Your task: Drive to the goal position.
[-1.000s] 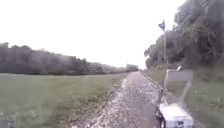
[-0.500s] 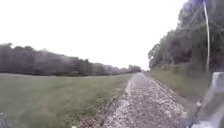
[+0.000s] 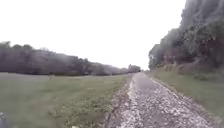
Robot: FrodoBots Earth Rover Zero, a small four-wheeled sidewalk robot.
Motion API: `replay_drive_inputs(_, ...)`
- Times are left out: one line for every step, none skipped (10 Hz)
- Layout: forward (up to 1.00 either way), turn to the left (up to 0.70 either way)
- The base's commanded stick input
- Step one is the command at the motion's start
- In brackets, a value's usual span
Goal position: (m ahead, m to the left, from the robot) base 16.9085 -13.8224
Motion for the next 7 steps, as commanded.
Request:
replay_drive_inputs(1.00, -0.04)
replay_drive_inputs(1.00, -0.22)
replay_drive_inputs(1.00, -0.27)
replay_drive_inputs(1.00, -0.27)
replay_drive_inputs(1.00, -0.27)
replay_drive_inputs(1.00, -0.27)
replay_drive_inputs(1.00, -0.27)
